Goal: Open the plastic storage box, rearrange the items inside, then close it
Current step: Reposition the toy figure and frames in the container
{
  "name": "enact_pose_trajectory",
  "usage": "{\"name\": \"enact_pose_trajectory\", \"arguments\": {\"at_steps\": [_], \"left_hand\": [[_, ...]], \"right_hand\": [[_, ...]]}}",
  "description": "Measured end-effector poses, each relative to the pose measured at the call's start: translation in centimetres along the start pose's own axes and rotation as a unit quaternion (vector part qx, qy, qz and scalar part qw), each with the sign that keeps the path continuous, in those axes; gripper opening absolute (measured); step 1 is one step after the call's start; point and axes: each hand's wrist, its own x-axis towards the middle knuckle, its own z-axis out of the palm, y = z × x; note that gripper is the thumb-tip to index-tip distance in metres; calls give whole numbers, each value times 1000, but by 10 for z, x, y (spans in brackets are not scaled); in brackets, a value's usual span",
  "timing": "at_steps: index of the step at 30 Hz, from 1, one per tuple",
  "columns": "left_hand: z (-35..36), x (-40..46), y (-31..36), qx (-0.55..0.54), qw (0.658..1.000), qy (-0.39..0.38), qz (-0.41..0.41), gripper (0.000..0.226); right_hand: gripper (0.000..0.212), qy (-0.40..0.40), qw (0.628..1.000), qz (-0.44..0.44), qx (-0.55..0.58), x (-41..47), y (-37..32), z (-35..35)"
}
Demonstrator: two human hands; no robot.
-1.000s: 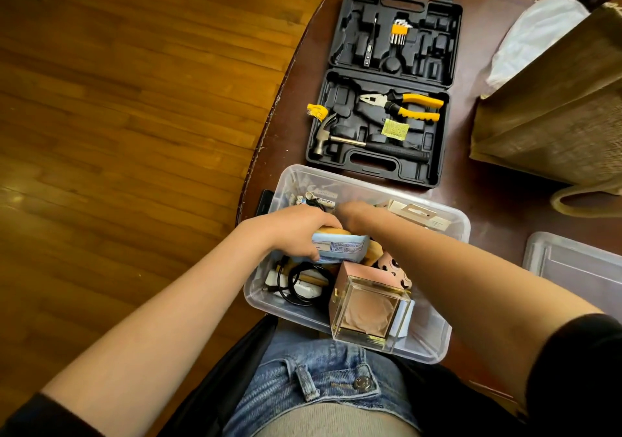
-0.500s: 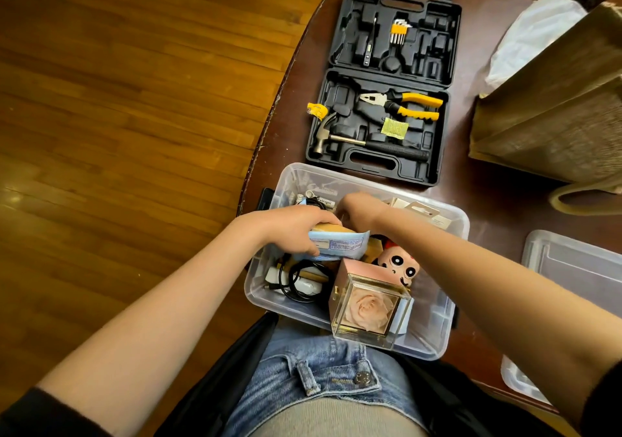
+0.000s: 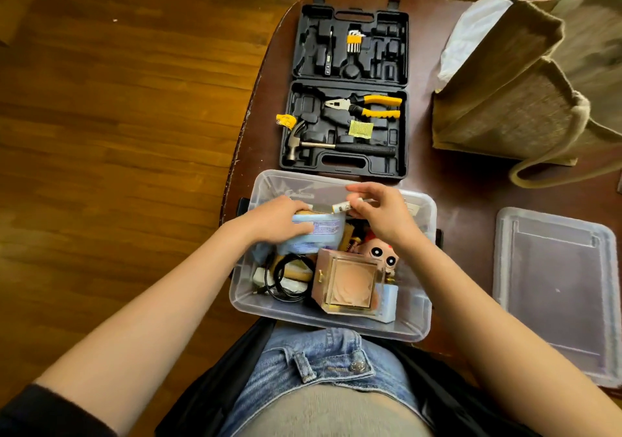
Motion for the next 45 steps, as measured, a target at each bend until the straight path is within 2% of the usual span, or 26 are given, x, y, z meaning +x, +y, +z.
{"name": "enact_pose_trajectory", "arguments": {"at_steps": [3, 6, 7, 9, 12, 16, 20, 25, 32, 34, 36, 40, 43, 45], "left_hand": [[1, 2, 13, 143, 986, 79, -21, 46], [4, 8, 46, 109, 978, 173, 41, 30], [6, 11, 59, 85, 980, 167, 61, 24], [13, 20, 82, 61, 990, 105, 76, 21], [25, 38, 101, 79, 994, 22, 67, 32], [41, 55, 110, 56, 995, 0, 84, 28], [53, 63, 113, 69, 993, 21, 91, 25], [54, 68, 112, 89, 989, 63, 97, 27], [50, 61, 115, 126, 972, 116, 161, 21], [46, 55, 109, 88, 971, 150, 162, 19], [41, 45, 100, 6, 969, 197, 151, 21], [38, 17, 75, -154, 934, 307, 96, 16], [43, 1, 54, -253, 907, 333, 54, 11], [45, -8, 41, -292, 892, 344, 35, 10]], "right_hand": [[24, -13, 999, 5, 29, -12, -1, -15], [25, -70, 988, 29, 137, -28, -3, -29], [29, -73, 984, 33, 159, -33, -3, -34], [34, -32, 989, 43, 137, -39, -3, -46], [31, 49, 993, 54, 89, -41, 6, -63], [22, 75, 989, 61, 108, -44, 21, -78], [19, 60, 984, 70, 149, -49, 33, -81], [21, 21, 991, 73, 112, -53, 43, -85], [21, -55, 987, 70, 136, -58, 35, -89], [19, -58, 987, 67, 134, -60, 30, -90], [21, -49, 989, 72, 121, -60, 27, -91], [30, -61, 993, 86, 54, -58, 22, -82], [35, -64, 995, 79, 24, -54, 19, -69], [33, -60, 994, 68, -57, -51, 18, -62]]}}
